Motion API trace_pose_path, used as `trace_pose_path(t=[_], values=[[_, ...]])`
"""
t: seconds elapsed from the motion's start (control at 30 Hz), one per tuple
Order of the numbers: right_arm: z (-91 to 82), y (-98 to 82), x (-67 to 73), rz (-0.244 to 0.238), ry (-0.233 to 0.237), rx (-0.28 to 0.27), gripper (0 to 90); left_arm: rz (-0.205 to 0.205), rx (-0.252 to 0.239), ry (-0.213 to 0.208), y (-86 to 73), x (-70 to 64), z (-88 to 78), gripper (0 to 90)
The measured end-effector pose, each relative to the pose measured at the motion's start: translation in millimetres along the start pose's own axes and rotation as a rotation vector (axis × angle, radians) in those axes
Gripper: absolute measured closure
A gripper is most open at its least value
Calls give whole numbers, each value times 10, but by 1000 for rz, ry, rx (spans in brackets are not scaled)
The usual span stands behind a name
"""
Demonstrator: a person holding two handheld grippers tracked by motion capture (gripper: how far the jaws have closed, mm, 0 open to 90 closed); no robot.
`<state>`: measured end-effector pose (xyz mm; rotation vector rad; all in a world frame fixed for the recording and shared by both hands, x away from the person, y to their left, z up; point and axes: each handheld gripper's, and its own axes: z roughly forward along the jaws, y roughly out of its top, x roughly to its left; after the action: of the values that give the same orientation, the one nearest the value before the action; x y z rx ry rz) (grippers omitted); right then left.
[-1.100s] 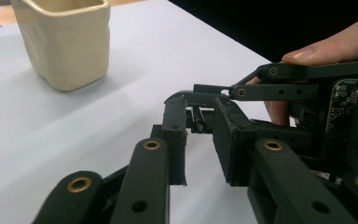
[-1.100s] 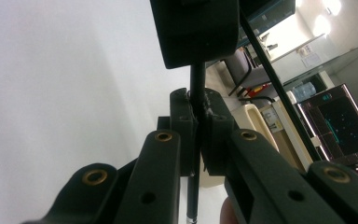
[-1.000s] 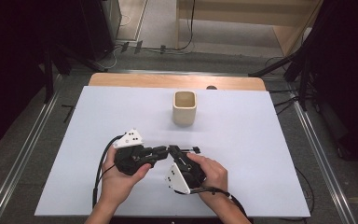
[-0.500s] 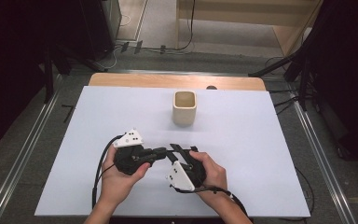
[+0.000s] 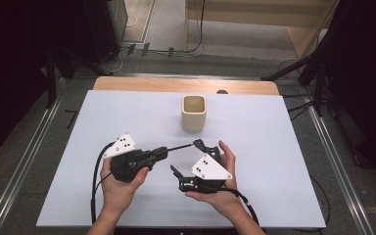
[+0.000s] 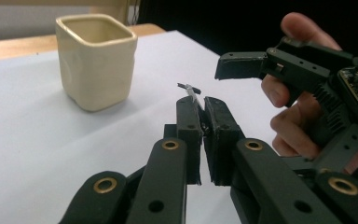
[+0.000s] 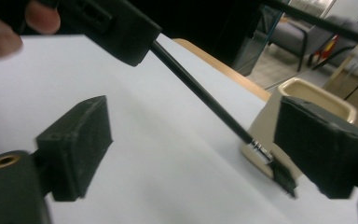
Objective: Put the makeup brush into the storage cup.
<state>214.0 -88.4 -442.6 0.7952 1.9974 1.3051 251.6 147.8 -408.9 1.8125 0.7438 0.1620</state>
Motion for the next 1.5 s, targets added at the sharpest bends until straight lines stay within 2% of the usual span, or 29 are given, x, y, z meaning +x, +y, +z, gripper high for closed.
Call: trace_pose_path(t=[0.07,0.1,0.13,0.33,0.37,0.4,0.43,0.53,0.67,0.7,0.73,0.77,0.9,1.0,1.17,1.23,1.3,1.4,1.43,1.5], values=[[-7,6,-48,89,21,-6,26,2,-40,8,-18,7,-25,860],[-7,6,-48,89,21,-6,26,2,-40,8,-18,7,-25,860],[-16,6,-111,178,46,-16,10,10,-66,18,-28,7,-40,860],[-61,10,-200,390,83,-50,0,13,-115,26,-65,14,-40,861],[-61,10,-200,390,83,-50,0,13,-115,26,-65,14,-40,861],[-65,13,-199,424,95,-56,0,13,-126,28,-78,11,-31,861],[-75,16,-187,487,104,-63,0,18,-143,30,-105,-8,-8,861],[-88,13,-172,570,105,-75,0,19,-162,30,-137,-44,21,860],[-107,-39,-196,698,92,-81,23,45,-189,46,-200,-157,89,860],[-110,-57,-206,724,92,-85,33,46,-196,46,-207,-170,96,860],[-110,-57,-206,724,92,-85,33,46,-196,46,-207,-170,96,860],[-114,-93,-230,780,100,-98,67,46,-206,47,-222,-189,108,860],[-123,-157,-285,890,138,-125,117,50,-223,53,-251,-212,119,860],[-116,-190,-325,952,164,-131,141,49,-225,39,-266,-227,139,860],[-119,-230,-364,1012,164,-138,171,56,-227,33,-280,-267,160,860],[-117,-239,-371,1020,159,-145,177,56,-229,28,-286,-293,171,860],[-111,-271,-399,1059,167,-147,192,67,-233,24,-293,-328,183,860],[-119,-298,-426,1099,168,-156,237,72,-235,17,-301,-350,193,860],[-119,-298,-426,1099,168,-156,237,72,-235,17,-301,-350,193,860],[-125,-323,-463,1133,184,-170,286,70,-233,10,-308,-358,204,860]])
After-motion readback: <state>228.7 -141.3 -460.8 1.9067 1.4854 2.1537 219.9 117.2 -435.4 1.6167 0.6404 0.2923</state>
